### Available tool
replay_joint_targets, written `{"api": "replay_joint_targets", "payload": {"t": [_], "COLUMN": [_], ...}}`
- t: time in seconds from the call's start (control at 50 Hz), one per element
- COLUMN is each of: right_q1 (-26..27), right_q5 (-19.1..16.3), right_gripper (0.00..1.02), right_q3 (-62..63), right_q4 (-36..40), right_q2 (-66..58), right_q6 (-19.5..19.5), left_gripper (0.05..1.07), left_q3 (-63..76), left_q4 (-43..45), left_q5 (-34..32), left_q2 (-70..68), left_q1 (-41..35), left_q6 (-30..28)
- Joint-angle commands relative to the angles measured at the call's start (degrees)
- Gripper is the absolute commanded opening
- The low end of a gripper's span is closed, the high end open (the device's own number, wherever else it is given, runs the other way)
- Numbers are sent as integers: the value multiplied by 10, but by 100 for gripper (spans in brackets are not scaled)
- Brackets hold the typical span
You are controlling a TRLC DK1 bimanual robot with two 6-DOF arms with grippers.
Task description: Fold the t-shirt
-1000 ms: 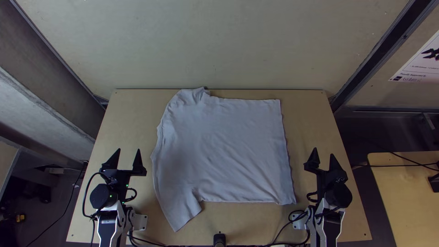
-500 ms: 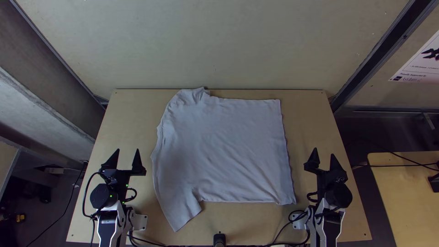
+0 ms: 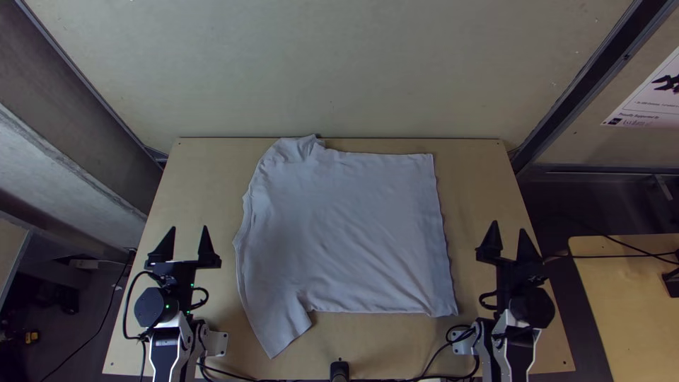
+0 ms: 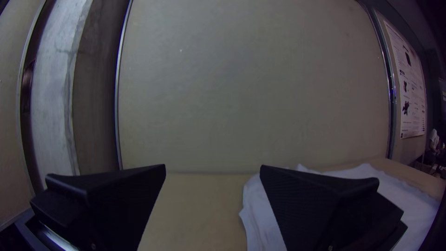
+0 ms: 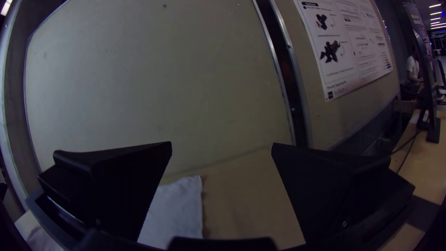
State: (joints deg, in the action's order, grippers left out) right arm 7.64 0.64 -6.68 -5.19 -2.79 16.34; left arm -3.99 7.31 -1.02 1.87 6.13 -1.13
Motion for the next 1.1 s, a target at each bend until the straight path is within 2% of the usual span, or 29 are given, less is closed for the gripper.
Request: {"api": "replay_joint_targets", "payload": {"t": [0.0,0.5,0.68,0.9,1.08], "right_q1": [-9,-54,-80,-90,-90], "right_q5": [3,2,3,3,3], "right_gripper": [98,98,99,98,98], "right_q3": [-76,-377,-463,-598,-703], "right_q4": [-20,-40,-34,47,79], "right_q2": [-71,-383,-478,-608,-715], "right_q6": [16,8,-36,-48,-50], "left_gripper": [103,103,103,103,103], "left_q3": [-46,-357,-482,-611,-716], "left_q4": [37,56,49,34,-36], "left_q5": [-3,-4,-5,-5,-6], "left_q2": [51,406,528,648,752], "left_q1": [5,1,-26,-60,-82], "left_q6": [-7,20,25,31,31]}}
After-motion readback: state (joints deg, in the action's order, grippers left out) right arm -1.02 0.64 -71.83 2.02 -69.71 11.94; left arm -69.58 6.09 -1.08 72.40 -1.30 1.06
